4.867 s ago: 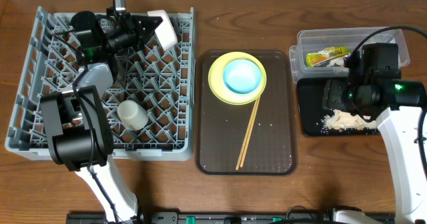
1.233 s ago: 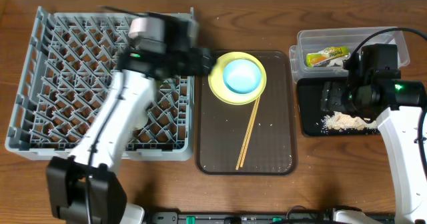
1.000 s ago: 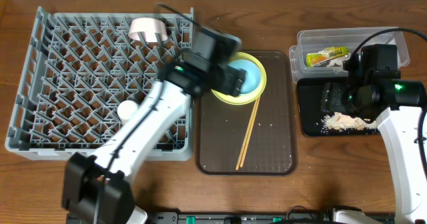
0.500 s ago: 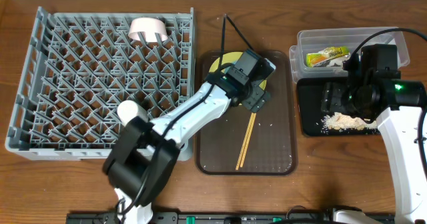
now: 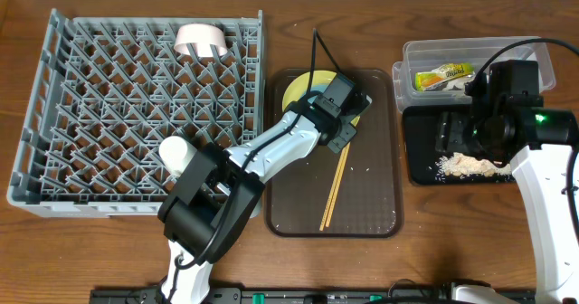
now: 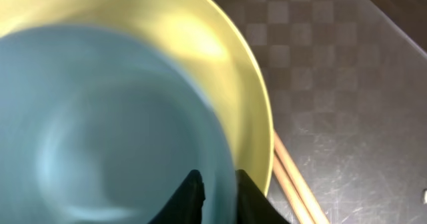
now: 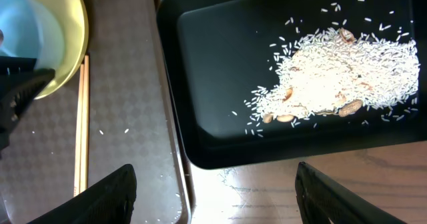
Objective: Sort waste into correct bins and load items into the dishwasher rack
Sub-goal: 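Reach the left gripper to the blue bowl on the yellow plate and grasp it, then carry the blue bowl into the dish rack and release it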
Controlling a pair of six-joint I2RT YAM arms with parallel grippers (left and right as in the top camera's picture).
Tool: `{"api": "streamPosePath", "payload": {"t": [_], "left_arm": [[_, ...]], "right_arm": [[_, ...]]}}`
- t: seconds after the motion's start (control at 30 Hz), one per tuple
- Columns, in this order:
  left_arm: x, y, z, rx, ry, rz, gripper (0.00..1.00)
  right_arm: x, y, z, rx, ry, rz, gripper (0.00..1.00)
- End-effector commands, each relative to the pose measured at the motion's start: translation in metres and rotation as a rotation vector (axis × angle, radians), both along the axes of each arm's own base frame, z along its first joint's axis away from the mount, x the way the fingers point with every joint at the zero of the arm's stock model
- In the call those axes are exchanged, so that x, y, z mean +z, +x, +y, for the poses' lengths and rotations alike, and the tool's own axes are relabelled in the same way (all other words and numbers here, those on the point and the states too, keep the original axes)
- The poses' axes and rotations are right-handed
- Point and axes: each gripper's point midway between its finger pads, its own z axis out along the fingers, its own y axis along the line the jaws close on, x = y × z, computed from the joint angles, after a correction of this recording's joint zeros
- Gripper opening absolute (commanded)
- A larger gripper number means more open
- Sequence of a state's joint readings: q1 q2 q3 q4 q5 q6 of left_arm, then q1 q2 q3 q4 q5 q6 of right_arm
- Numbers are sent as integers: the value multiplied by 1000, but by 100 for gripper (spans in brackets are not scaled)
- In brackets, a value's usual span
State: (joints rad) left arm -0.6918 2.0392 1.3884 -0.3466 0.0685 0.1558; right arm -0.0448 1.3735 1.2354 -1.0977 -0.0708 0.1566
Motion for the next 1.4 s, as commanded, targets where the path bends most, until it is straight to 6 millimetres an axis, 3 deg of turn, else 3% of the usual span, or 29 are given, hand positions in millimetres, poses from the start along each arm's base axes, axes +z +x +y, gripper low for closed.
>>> {"api": "streamPosePath", "payload": {"t": [0.0,0.13,0.23,0.47,0.67,1.0,1.17,1.37], "left_arm": [[9,6,2,8,8,-36,10],[20,8,1,9,-7,-53,6],[39,9,0,12,-32,-80,6],[119,4,8,97,-166,-147,6],[175,-7,31,88,-400,-43,6],[209,20,124,234,-841,262,6],[214,30,176,317,-1017,371,6],[203,39,213,352,-1185,501,6]], "right_arm": [[4,1,-2,-14,2,-12,74],[4,1,-2,-14,2,-12,74],[4,1,-2,-14,2,-12,74],[4,1,-2,-14,2,-12,74],[4,1,-2,-14,2,-12,74],[4,1,-2,-14,2,-12,74],[4,1,-2,-14,2,-12,74],[4,1,-2,-14,2,-12,74]]}}
